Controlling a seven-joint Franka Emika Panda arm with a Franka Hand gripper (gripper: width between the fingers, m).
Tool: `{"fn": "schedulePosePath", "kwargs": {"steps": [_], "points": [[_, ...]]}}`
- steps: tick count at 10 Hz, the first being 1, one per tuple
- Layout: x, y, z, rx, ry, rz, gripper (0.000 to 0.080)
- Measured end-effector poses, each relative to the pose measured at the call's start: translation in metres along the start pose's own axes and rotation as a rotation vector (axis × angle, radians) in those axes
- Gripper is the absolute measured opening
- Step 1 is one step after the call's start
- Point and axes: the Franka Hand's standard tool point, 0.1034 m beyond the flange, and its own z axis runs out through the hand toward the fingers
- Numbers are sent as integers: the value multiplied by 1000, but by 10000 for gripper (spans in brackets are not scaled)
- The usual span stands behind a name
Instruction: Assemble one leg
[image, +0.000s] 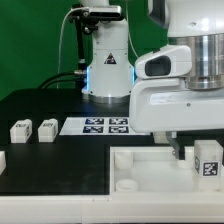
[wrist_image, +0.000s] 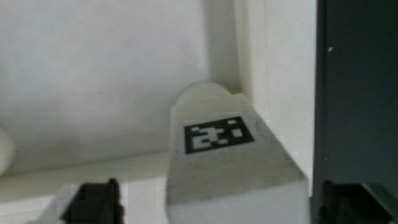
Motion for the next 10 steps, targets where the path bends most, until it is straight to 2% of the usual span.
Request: {"fn": "schedulePosePath", "kwargs": {"steps": [1, 2, 4, 7, 10], "points": [[0, -1, 0, 3, -1, 58, 382], [0, 0, 0, 3, -1, 154, 290], [0, 0, 1, 1, -2, 408, 290], [1, -1, 1, -32, -17, 977, 290], [1, 0, 0, -5, -43, 1427, 291]]}}
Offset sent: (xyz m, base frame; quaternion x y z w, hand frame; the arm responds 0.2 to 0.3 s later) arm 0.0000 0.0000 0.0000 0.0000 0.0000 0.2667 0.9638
